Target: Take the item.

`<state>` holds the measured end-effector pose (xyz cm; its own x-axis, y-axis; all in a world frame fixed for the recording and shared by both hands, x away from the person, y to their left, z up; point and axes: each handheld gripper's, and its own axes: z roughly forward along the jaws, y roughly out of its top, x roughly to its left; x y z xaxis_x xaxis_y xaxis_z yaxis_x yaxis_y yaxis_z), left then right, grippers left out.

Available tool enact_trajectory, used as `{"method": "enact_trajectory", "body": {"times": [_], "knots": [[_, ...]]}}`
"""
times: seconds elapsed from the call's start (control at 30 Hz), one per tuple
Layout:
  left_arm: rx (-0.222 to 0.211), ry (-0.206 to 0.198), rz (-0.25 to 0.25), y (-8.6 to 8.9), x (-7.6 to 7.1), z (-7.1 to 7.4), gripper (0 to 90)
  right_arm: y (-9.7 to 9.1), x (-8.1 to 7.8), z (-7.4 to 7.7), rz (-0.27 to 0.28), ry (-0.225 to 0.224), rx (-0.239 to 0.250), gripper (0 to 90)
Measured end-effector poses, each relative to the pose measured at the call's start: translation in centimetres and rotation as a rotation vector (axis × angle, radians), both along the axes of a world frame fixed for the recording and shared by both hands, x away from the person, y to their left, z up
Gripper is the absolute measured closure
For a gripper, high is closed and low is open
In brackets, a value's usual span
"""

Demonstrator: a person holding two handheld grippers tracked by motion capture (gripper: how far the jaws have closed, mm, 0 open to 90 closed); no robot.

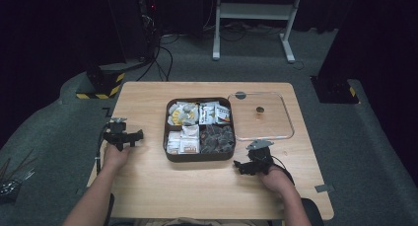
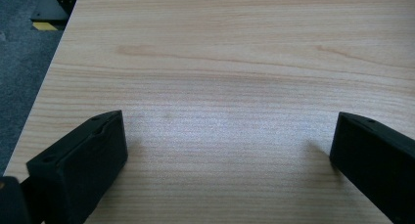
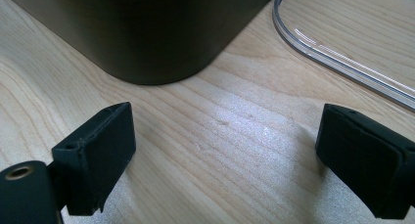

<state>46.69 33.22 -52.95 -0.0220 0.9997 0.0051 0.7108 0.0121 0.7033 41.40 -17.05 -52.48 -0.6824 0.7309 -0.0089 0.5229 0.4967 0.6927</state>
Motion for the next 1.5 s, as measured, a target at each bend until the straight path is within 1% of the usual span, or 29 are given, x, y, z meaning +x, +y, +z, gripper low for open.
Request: {"method": "enact_trajectory", "body": {"times": [0.5,0.63,0.73,0.87,0.93,1.0,1.07,1.13,1.2,1.23,1.3,1.37,1.43,1.47,1.5], "knots": [[0.003,0.0,-0.005,0.0,0.0,0.0,0.9,0.0,0.0,0.0,0.001,0.0,0.0,7.7],[0.005,0.001,-0.01,-0.1,-0.1,0.2,4.8,0.0,0.0,0.0,0.001,-0.001,0.0,7.7],[0.006,0.034,-0.021,-0.2,0.2,0.6,8.0,0.0,0.0,0.0,0.0,0.0,0.0,7.7],[0.001,0.036,-0.035,-0.2,0.2,0.8,15.6,0.0,0.0,0.0,0.0,0.0,0.0,7.7],[-0.003,0.037,-0.036,-0.2,0.2,0.8,15.4,0.0,0.0,0.0,0.0,0.0,0.0,7.7],[-0.018,0.038,-0.039,-0.1,0.2,0.9,15.7,0.0,0.0,0.0,0.001,-0.001,0.0,7.7],[-0.035,0.047,-0.042,0.0,0.3,1.0,16.1,0.0,0.0,0.0,0.0,-0.001,0.0,7.7],[-0.047,0.067,-0.058,0.2,0.3,1.3,17.2,0.0,0.0,0.0,0.0,0.0,0.0,7.7],[-0.055,0.068,-0.064,0.3,0.2,1.5,19.1,0.0,0.0,0.0,0.0,0.001,0.0,7.7],[-0.066,0.077,-0.068,0.4,0.2,1.7,19.9,0.0,0.0,0.0,0.0,0.0,0.0,7.7],[-0.062,0.099,-0.074,0.4,0.3,1.9,18.3,0.0,0.0,0.0,0.0,0.001,0.001,7.7],[-0.037,0.116,-0.091,0.3,0.4,2.1,16.5,0.0,0.0,0.0,0.0,0.0,0.0,7.7],[-0.017,0.131,-0.095,0.1,0.4,2.1,17.0,0.0,0.0,0.0,0.0,0.0,0.0,7.7],[-0.017,0.131,-0.095,0.1,0.4,2.1,18.8,0.0,0.0,0.0,0.0,0.0,0.0,7.7],[-0.014,0.14,-0.108,0.1,0.4,2.2,18.8,0.0,0.0,0.0,-0.001,0.001,0.001,7.7]]}}
